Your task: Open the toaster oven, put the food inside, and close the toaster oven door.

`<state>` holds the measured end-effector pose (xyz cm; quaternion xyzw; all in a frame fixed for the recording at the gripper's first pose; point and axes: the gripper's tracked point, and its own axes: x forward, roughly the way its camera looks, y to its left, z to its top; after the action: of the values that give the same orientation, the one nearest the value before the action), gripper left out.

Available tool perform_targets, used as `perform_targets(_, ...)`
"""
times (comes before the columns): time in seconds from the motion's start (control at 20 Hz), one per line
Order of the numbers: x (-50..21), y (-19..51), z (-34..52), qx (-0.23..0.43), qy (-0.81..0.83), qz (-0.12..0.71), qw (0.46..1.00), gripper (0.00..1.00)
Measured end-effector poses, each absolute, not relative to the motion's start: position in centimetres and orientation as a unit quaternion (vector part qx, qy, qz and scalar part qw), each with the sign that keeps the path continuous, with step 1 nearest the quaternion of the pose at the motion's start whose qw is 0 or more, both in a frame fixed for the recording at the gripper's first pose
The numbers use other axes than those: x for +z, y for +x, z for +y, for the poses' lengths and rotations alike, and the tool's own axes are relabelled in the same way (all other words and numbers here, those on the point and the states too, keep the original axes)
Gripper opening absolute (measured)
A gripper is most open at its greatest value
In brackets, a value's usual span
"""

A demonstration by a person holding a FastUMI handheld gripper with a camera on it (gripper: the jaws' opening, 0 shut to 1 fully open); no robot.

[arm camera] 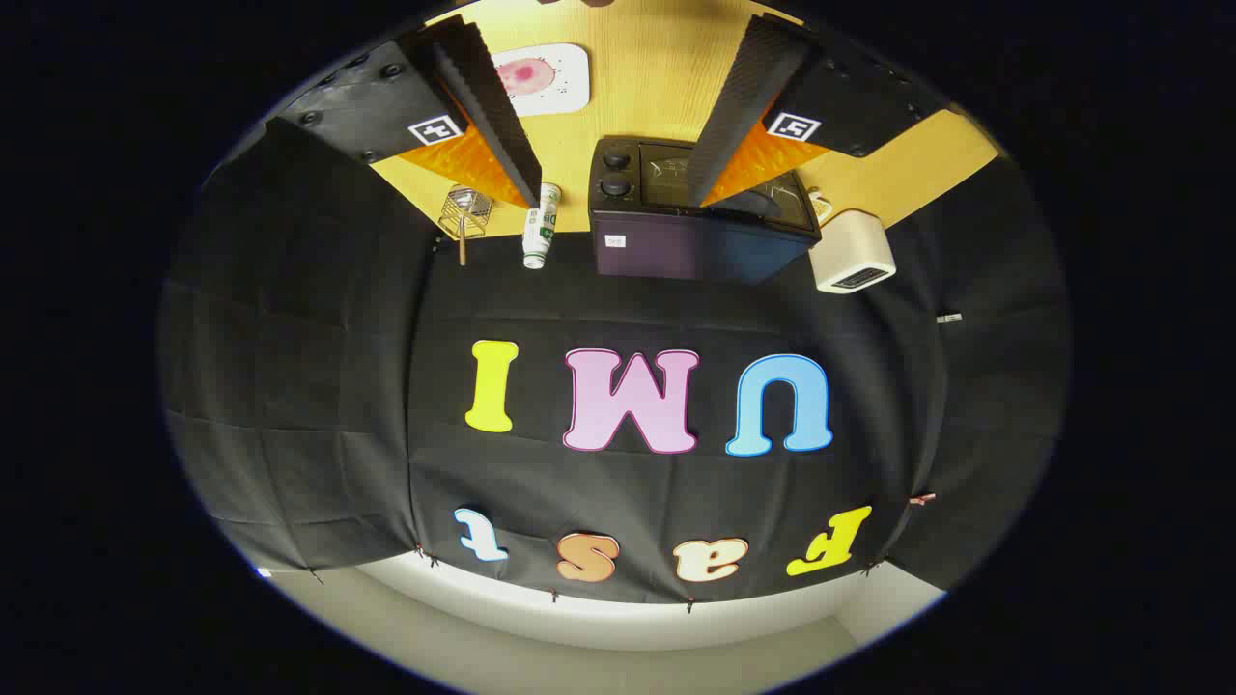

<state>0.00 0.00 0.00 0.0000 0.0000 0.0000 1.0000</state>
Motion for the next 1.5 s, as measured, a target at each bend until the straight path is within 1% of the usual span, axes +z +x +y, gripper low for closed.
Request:
perform_targets(0.45,1.1,0.1,0.3,0.008,0.003,-0.012,1.0,0.98)
perform_targets(0.75,1.2,1.2,2.2,0.024,0.011,-0.004,1.0,0.98)
perform_targets(1.15,1.7,2.1,3.0,0.026,0.012,-0.003,1.0,0.98)
perform_targets(1.5,0.7,2.8,4.9,0.043,0.027,0.035,0.998,0.98)
